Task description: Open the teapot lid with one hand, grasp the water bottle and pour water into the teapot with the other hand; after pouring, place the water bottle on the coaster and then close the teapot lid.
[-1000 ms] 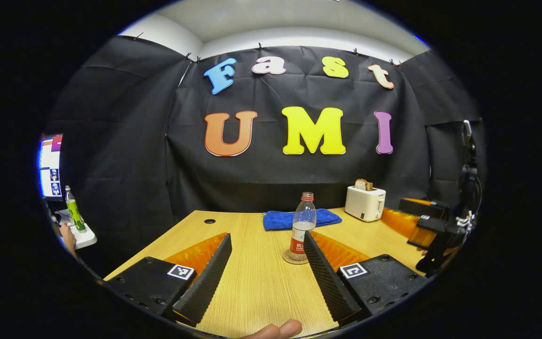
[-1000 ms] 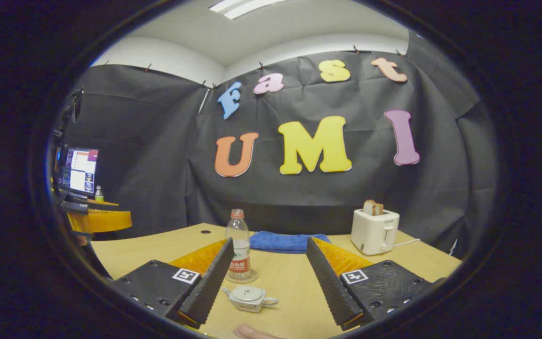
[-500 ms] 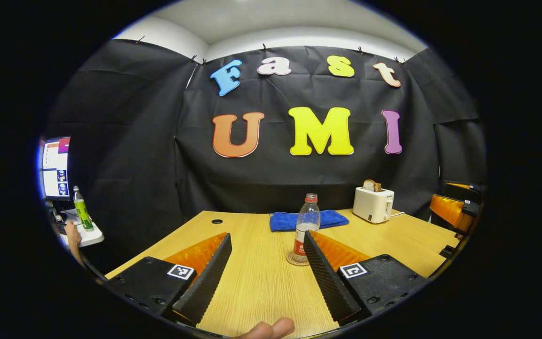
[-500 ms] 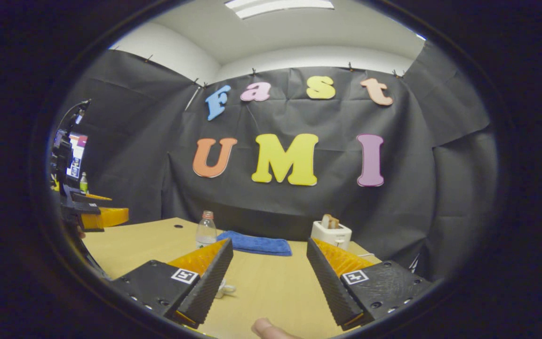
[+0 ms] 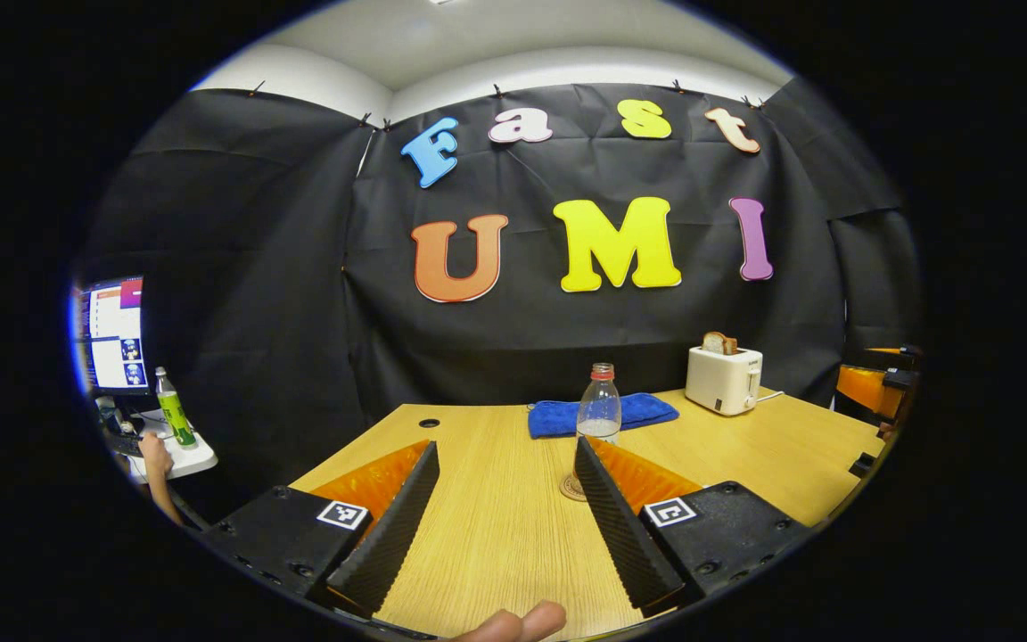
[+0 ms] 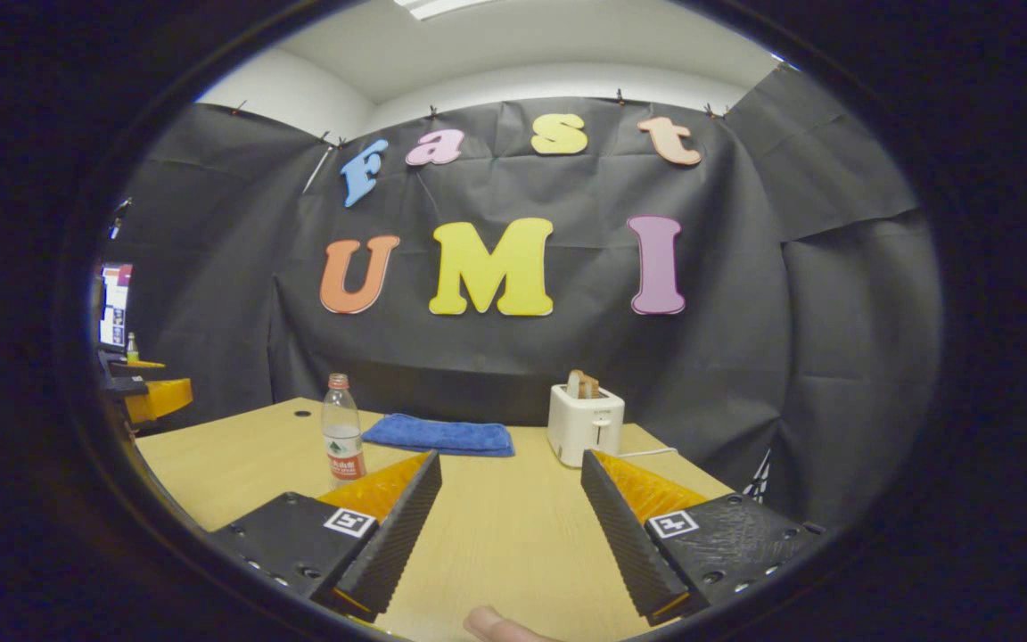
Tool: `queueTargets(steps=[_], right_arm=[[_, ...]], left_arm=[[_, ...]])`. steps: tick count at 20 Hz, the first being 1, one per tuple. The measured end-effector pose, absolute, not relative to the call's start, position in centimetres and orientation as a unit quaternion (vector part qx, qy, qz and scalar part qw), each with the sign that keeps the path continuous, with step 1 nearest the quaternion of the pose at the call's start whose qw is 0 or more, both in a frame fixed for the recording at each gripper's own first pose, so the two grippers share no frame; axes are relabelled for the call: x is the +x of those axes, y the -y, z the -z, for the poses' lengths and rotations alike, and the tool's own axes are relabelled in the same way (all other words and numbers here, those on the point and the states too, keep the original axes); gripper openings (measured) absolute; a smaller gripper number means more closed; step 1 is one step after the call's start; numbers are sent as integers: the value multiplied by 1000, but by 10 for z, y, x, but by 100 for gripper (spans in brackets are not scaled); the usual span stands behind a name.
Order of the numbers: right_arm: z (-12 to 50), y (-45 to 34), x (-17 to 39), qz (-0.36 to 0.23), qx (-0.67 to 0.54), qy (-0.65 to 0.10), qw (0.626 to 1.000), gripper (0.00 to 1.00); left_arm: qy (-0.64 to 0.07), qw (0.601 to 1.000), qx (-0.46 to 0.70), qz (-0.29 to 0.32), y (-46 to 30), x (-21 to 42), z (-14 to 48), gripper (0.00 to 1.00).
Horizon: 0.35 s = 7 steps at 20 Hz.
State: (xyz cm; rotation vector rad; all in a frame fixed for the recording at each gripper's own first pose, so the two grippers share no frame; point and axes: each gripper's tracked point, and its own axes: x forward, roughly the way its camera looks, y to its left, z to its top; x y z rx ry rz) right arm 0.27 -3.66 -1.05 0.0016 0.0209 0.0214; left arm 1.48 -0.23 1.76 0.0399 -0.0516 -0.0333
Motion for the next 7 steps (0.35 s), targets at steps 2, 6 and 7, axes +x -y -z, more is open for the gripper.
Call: queueTargets(steps=[2,6,7], right_arm=[[12,37,3,-10,-1,-11,1000,97],[15,34,5,-16,-1,-13,1000,95],[17,34,6,-17,1,-16,1000,97]], left_arm=[[27,999,24,16,1,14,-17,96],[34,999,25,24,5,11,-21,96],[35,999,25,25,6,12,-21,96]])
